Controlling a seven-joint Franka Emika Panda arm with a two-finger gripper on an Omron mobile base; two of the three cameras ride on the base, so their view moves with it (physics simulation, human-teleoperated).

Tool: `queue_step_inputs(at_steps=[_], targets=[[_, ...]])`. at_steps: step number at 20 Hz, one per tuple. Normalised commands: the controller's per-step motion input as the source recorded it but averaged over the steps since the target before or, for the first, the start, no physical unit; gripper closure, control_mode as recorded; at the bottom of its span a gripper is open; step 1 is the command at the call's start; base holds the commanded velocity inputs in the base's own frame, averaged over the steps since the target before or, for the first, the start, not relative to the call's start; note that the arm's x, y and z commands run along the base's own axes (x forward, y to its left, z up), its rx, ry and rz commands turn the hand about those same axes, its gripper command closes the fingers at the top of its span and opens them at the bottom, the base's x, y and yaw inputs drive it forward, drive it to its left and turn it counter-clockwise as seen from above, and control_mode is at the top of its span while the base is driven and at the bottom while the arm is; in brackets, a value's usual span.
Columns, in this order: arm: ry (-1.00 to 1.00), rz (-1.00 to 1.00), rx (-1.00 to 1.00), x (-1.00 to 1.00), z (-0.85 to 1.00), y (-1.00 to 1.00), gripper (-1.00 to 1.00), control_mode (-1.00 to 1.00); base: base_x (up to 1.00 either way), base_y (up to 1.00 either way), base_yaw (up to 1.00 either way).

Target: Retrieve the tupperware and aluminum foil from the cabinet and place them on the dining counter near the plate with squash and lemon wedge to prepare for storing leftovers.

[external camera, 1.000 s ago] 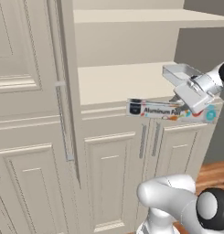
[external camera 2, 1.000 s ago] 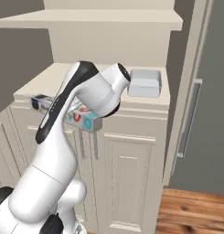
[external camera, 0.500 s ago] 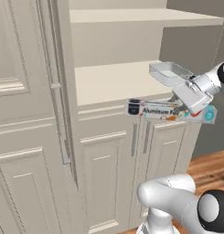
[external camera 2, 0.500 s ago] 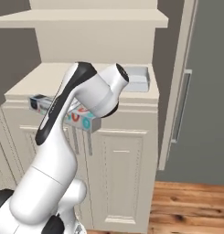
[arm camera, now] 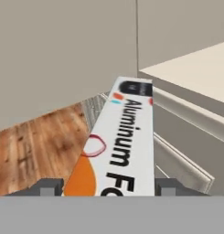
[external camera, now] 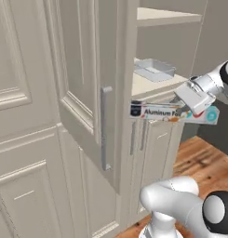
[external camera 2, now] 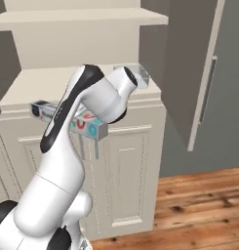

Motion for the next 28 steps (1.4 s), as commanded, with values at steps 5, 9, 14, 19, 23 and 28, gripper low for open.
queue_step_inputs(at_steps=[5,9,14,19,23,28], targets=[[0.0,0.0,0.0,0.0,0.0,0.0,1.0,1.0,-0.52,0.63,-0.55],[0.0,0.0,0.0,0.0,0.0,0.0,1.0,1.0,0.0,0.04,-0.58],[0.0,0.0,0.0,0.0,0.0,0.0,1.0,1.0,0.0,-0.06,-0.62],[0.0,0.0,0.0,0.0,0.0,0.0,1.0,1.0,0.0,-0.02,-0.65],[0.0,0.0,0.0,0.0,0.0,0.0,1.0,1.0,0.0,-0.02,-0.72],[0.0,0.0,0.0,0.0,0.0,0.0,1.0,1.0,0.07,-0.09,-0.8]])
